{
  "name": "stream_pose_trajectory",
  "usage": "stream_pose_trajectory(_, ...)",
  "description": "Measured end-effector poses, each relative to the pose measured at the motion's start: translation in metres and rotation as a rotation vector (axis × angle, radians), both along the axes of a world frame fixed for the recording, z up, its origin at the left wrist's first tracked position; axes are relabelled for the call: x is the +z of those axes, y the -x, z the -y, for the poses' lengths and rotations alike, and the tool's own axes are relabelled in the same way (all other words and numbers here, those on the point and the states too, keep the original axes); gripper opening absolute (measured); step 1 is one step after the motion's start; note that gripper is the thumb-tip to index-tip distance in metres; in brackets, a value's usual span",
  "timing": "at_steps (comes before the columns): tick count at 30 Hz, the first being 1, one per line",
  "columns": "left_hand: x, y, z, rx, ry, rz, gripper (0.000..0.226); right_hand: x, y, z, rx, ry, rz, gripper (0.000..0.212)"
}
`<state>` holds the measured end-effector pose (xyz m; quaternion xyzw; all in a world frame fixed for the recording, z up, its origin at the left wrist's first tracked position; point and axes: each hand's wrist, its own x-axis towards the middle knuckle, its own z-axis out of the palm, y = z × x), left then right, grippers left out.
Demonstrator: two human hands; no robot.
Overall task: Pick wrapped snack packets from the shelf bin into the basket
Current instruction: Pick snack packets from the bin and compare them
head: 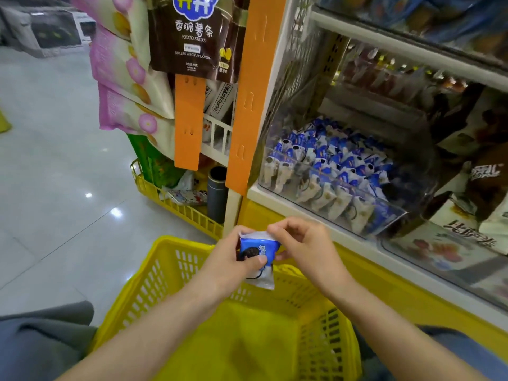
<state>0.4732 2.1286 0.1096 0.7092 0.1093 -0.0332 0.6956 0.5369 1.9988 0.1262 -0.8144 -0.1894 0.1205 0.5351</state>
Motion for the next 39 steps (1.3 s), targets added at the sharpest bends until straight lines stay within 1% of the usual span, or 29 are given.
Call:
stream_pose_trajectory(3,-0.001,-0.001,0.006,0.029,-0.007,-0.009,0.018,-0.004,-0.004,0.003,-0.02,0.055,0.043,0.019)
stream_pose_trajectory(5,0.0,-0.001,0.008,0.083,0.059,-0.03,0.009,-0.006,-0.007,0.003,-0.032,0.077,0.076,0.019)
stream_pose_trajectory(6,0.001,-0.001,0.008,0.111,0.106,-0.044,0.009,-0.006,-0.007,0.003,-0.031,0.082,0.091,0.018)
stream_pose_trajectory(10,-0.002,-0.002,0.006,0.184,0.15,-0.065,0.018,-0.007,-0.005,0.003,0.002,0.074,0.094,0.015)
stream_pose_trajectory(12,-0.003,-0.003,0.006,0.191,0.146,-0.055,0.019,-0.006,-0.005,0.004,0.063,0.101,0.065,0.011)
stream_pose_trajectory(14,-0.004,-0.005,0.005,0.185,0.123,-0.061,0.021,-0.004,-0.006,0.005,0.114,0.145,0.052,0.014)
stream_pose_trajectory(16,-0.007,-0.006,0.005,0.175,0.124,-0.085,0.022,-0.003,-0.007,0.007,0.14,0.182,0.11,0.011)
stream_pose_trajectory(18,-0.009,-0.006,0.005,0.17,0.147,-0.117,0.02,-0.003,-0.005,0.009,0.155,0.266,0.243,0.007)
stream_pose_trajectory(20,-0.01,-0.006,0.004,0.158,0.191,-0.149,0.02,-0.003,-0.002,0.01,0.154,0.356,0.357,0.008)
stream_pose_trajectory(21,-0.01,-0.006,0.003,0.14,0.217,-0.164,0.02,-0.003,-0.001,0.01,0.141,0.364,0.373,0.009)
stream_pose_trajectory(23,-0.01,-0.004,0.0,0.068,0.24,-0.195,0.022,-0.002,-0.001,0.011,0.08,0.292,0.326,0.007)
stream_pose_trajectory(25,-0.009,0.0,0.001,0.021,0.223,-0.2,0.028,0.002,-0.001,0.009,-0.032,0.167,0.21,0.013)
stream_pose_trajectory(26,-0.007,0.002,0.001,0.046,0.222,-0.178,0.028,0.004,-0.003,0.009,-0.088,0.091,0.122,0.017)
stream_pose_trajectory(28,-0.004,0.004,-0.001,0.145,0.238,-0.112,0.027,0.008,-0.007,0.009,-0.148,-0.062,-0.113,0.018)
stream_pose_trajectory(30,-0.001,0.006,-0.007,0.229,0.224,-0.066,0.021,0.012,-0.007,0.011,-0.112,-0.146,-0.342,0.013)
stream_pose_trajectory(32,0.0,0.006,-0.013,0.314,0.179,-0.035,0.013,0.012,-0.005,0.011,-0.009,-0.104,-0.471,0.008)
stream_pose_trajectory(34,0.0,0.005,-0.016,0.36,0.136,0.007,0.012,0.008,0.0,0.009,0.1,0.014,-0.494,0.026)
stream_pose_trajectory(35,0.001,0.005,-0.017,0.369,0.102,0.027,0.013,0.005,0.002,0.008,0.152,0.1,-0.45,0.034)
stream_pose_trajectory(37,0.001,0.005,-0.017,0.372,0.011,0.06,0.014,0.001,0.006,0.003,0.234,0.25,-0.283,0.046)
stream_pose_trajectory(38,0.001,0.005,-0.018,0.359,-0.064,0.085,0.014,-0.001,0.007,0.0,0.26,0.279,-0.206,0.05)
stream_pose_trajectory(39,0.0,0.005,-0.019,0.333,-0.161,0.113,0.015,-0.001,0.008,-0.003,0.275,0.266,-0.149,0.05)
